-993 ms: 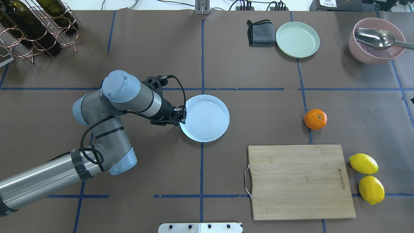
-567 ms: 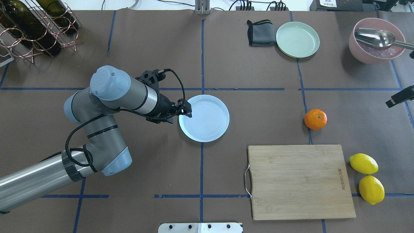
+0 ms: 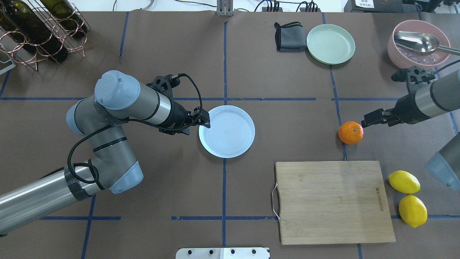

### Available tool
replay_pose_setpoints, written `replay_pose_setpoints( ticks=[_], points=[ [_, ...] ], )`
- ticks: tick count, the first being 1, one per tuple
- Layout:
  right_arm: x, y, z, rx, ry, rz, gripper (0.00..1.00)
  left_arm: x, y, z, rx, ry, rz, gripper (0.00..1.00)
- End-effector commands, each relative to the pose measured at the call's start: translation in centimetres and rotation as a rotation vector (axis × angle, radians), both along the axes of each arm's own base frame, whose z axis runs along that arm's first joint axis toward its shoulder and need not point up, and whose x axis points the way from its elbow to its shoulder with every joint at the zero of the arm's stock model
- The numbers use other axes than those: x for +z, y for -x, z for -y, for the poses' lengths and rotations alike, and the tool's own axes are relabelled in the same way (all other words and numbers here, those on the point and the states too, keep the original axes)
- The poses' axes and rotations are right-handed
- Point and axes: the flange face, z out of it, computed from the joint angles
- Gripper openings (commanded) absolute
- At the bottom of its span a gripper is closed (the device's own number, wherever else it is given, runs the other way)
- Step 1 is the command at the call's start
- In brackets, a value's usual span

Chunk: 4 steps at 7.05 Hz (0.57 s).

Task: Pick orange to plate
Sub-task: 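Reach the right gripper down over the orange and close on it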

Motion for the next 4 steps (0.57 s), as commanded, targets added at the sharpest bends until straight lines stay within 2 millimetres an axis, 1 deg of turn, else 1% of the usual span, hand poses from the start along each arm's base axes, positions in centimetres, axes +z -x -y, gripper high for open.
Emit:
replay_pose_setpoints(
  ticks=[1,4],
  points=[
    [-0.8,2.2,0.4,0.044,0.015,-0.007,1.0,0.5,0.1,0.0,0.0,0.002,0.006,0.79],
    [0.3,4.5,0.5,0.041,0.005,-0.041,1.0,0.7,0.2,-0.1,0.001,0.001,0.007,0.79]
  ],
)
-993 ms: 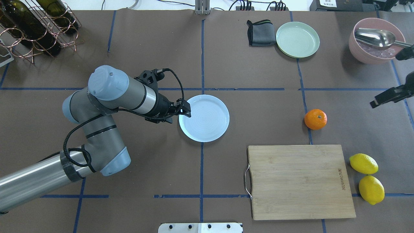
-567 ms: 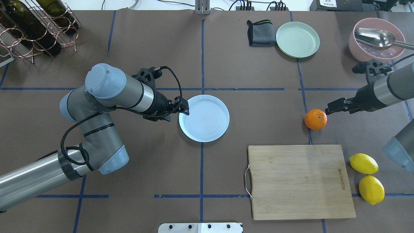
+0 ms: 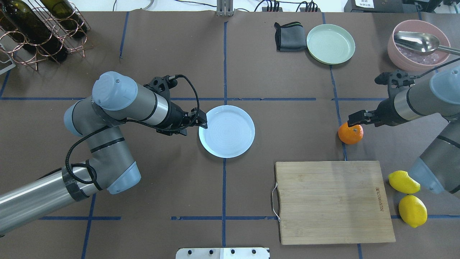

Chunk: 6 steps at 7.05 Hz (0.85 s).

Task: Pick orange to plate
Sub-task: 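Reach the right gripper down over the orange and close on it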

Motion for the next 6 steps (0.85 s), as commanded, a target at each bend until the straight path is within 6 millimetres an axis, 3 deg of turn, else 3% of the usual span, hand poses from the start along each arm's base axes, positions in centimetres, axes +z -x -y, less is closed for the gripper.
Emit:
replay_pose_setpoints(
  ticks=[1,6],
  points=[
    [-0.2,1.5,0.1,-0.012,-0.007,-0.001,1.0,0.0,0.0,0.0,0.0,-0.001,0.0,0.79],
    [0.9,4.2,-0.3,-0.021,-0.008,-0.035,1.0,0.3,0.1,0.0,0.001,0.0,0.004,0.79]
  ],
)
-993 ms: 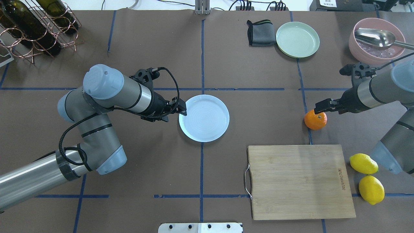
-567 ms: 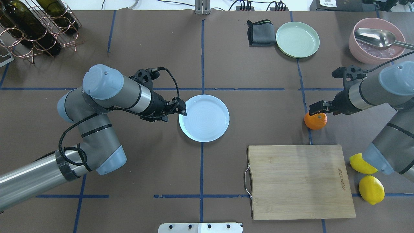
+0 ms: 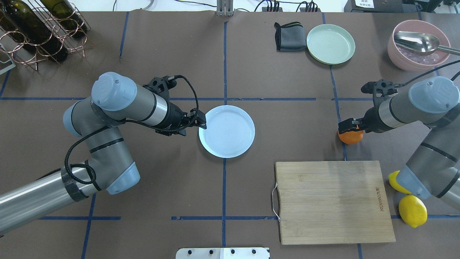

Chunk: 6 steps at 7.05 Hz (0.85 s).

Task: Pick orange to plate
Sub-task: 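Lift the orange with the right gripper and carry it toward the plate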

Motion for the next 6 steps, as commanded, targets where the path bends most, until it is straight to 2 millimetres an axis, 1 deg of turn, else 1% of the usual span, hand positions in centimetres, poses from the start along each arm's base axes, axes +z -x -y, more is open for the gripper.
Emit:
replay_pose_setpoints(
  ticks=[1,2,3,4,5,6],
  points=[
    [0.55,1.21,0.7,0.001,0.001,-0.015,1.0,0.05,0.02,-0.01,0.0,0.0,0.001,0.79],
    [0.69,1.88,1.37,0.002,0.004,-0.019,1.0,-0.09,0.08,-0.06,0.0,0.0,-0.002,0.79],
    [0.82,1.95,1.44,0.002,0.005,-0.02,1.0,-0.37,0.21,-0.14,0.0,-0.004,-0.007,0.79],
    [0.83,1.96,1.43,0.001,0.006,-0.02,0.85,-0.41,0.29,-0.2,0.0,-0.004,-0.008,0.79],
    [1.1,1.81,1.27,0.001,0.01,-0.024,0.73,-0.61,0.39,-0.27,-0.001,-0.006,-0.012,0.79],
    [0.86,1.62,1.19,0.005,0.011,-0.018,0.47,-0.62,0.46,-0.19,-0.002,-0.006,-0.012,0.79]
  ],
)
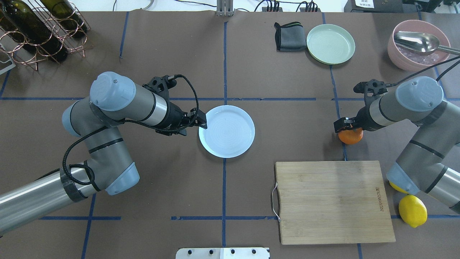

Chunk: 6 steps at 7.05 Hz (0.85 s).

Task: Pick orange to plate
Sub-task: 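Lift the orange with the right gripper and carry it toward the plate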

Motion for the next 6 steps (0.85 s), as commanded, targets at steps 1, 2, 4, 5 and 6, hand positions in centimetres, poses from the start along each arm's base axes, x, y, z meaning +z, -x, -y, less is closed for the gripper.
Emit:
replay_pose_setpoints(
  ticks=[1,2,4,5,6],
  points=[
    [-1.4,-0.1,-0.1,0.003,-0.004,0.024,0.07,-0.3,0.2,-0.1,-0.001,-0.004,-0.006,0.79],
    [-4.6,0.2,-0.1,0.04,0.014,0.067,0.0,-1.7,1.2,-0.1,-0.01,-0.016,-0.031,0.79],
    [-15.5,6.2,2.1,0.106,0.107,0.118,0.0,-3.9,5.4,-1.0,-0.036,-0.057,-0.088,0.79],
    [-20.8,11.3,1.6,0.151,0.162,0.141,0.0,-4.1,7.9,-1.7,-0.049,-0.076,-0.107,0.79],
    [-25.2,16.3,2.3,0.215,0.183,0.161,0.0,-3.9,9.3,-1.9,-0.065,-0.083,-0.112,0.79]
  ],
)
